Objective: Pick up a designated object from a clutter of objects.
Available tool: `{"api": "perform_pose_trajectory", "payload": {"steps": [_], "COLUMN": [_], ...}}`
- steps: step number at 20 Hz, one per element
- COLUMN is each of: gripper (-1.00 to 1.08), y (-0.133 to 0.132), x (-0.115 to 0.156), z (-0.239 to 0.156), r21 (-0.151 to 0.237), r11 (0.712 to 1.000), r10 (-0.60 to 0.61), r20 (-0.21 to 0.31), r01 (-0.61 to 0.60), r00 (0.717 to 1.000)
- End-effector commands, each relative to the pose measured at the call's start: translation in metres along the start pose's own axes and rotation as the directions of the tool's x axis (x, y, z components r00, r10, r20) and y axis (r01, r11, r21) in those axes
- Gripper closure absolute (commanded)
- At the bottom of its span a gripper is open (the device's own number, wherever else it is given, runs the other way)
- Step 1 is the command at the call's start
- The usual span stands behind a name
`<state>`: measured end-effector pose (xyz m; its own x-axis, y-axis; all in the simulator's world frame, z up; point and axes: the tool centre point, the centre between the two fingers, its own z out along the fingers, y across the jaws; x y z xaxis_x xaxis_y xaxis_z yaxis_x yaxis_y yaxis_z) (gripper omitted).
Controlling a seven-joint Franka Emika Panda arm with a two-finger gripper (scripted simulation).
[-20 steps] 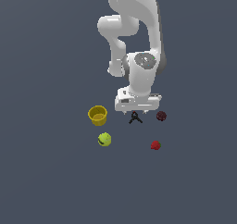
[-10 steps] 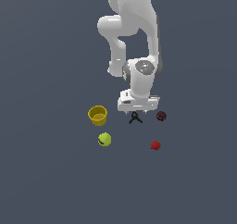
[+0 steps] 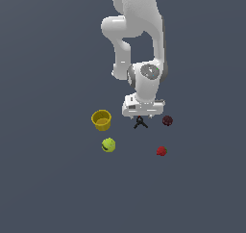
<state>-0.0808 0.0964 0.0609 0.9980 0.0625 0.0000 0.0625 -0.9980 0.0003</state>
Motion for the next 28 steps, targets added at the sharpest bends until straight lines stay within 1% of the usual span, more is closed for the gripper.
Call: {"api": "perform_pose_trajectory", "payload": {"steps": [1,9,15,16,28], "gripper": [-0.92,-0.92,-0.92,1.08,1.08], "y": [0.000,0.000,0.000,0.000,0.000], "x": [-0.001,-0.002,-0.002,-0.002,-0.001], "z": [0.006,0.039,0.047,0.047,0.046], "r21": [0.000,0.000,0.000,0.000,0.000], "r11": [1.000,1.000,1.000,1.000,1.000], "r10": [0.000,0.000,0.000,0.000,0.000], "r20": [0.001,0.001,0.000,0.000,0.000], "r01": [0.000,0.000,0.000,0.000,0.000], "r00": [1.000,1.000,1.000,1.000,1.000]}}
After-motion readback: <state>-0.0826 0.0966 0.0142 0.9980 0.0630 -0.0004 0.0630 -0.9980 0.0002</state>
